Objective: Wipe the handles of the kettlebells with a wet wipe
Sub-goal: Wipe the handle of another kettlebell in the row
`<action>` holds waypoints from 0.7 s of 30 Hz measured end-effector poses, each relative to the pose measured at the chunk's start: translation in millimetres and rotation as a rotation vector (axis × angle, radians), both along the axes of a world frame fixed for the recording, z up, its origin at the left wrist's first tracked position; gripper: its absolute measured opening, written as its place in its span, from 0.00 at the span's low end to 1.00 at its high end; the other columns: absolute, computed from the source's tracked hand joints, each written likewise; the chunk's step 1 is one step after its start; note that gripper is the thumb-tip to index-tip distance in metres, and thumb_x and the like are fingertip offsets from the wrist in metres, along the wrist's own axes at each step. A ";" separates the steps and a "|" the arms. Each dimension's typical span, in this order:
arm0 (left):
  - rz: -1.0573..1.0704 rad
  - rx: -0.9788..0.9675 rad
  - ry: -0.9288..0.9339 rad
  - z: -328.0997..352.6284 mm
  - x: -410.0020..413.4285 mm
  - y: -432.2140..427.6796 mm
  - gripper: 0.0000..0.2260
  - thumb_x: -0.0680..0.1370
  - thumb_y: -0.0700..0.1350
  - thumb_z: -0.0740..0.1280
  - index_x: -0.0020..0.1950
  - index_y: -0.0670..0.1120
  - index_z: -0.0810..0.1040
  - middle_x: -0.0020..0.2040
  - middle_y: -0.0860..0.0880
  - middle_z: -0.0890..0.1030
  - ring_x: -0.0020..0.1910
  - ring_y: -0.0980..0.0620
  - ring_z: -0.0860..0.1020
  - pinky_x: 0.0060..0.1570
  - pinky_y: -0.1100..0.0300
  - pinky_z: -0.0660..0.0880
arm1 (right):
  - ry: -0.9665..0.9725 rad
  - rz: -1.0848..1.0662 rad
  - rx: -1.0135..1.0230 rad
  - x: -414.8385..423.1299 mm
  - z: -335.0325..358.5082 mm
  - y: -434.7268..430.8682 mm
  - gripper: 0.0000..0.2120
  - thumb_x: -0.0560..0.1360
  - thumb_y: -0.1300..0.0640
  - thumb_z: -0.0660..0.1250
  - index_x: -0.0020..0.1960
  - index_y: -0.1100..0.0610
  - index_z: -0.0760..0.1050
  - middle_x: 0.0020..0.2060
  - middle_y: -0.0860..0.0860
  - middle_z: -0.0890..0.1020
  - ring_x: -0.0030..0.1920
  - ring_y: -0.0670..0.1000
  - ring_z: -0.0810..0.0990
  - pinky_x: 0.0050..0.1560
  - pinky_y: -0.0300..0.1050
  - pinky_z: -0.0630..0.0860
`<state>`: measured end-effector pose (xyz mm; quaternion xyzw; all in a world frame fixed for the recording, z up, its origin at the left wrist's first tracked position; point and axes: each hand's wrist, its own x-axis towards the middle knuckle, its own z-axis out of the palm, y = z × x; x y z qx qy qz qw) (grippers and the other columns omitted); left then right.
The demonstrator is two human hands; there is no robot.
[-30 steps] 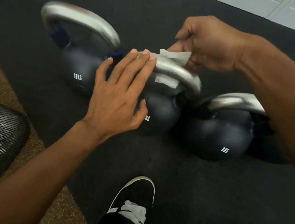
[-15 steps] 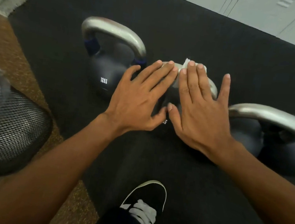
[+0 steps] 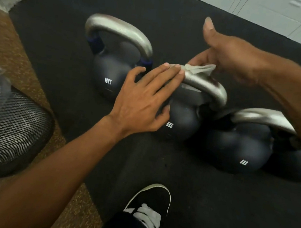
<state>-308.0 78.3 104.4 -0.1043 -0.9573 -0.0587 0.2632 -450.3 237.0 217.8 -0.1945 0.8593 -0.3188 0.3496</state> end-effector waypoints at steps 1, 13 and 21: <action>0.001 0.001 0.004 -1.0 -0.2 0.3 0.32 0.75 0.52 0.65 0.79 0.44 0.68 0.78 0.47 0.69 0.77 0.49 0.68 0.67 0.41 0.68 | -0.064 0.014 -0.012 -6.1 -3.1 -1.1 0.47 0.79 0.29 0.37 0.52 0.61 0.84 0.45 0.55 0.87 0.46 0.50 0.83 0.55 0.49 0.72; 0.003 0.041 0.072 -13.8 -2.3 0.9 0.29 0.76 0.47 0.66 0.78 0.43 0.69 0.78 0.45 0.69 0.77 0.48 0.68 0.67 0.41 0.69 | 0.180 0.118 0.054 6.3 -10.5 1.3 0.22 0.85 0.44 0.51 0.61 0.56 0.78 0.60 0.52 0.82 0.60 0.58 0.79 0.63 0.52 0.71; -0.008 0.142 0.085 -12.4 -3.2 0.2 0.27 0.78 0.47 0.67 0.76 0.41 0.72 0.77 0.45 0.71 0.76 0.50 0.69 0.68 0.40 0.69 | 0.918 0.410 0.423 73.6 -35.6 24.4 0.33 0.79 0.43 0.45 0.80 0.58 0.57 0.78 0.57 0.63 0.78 0.54 0.61 0.78 0.62 0.50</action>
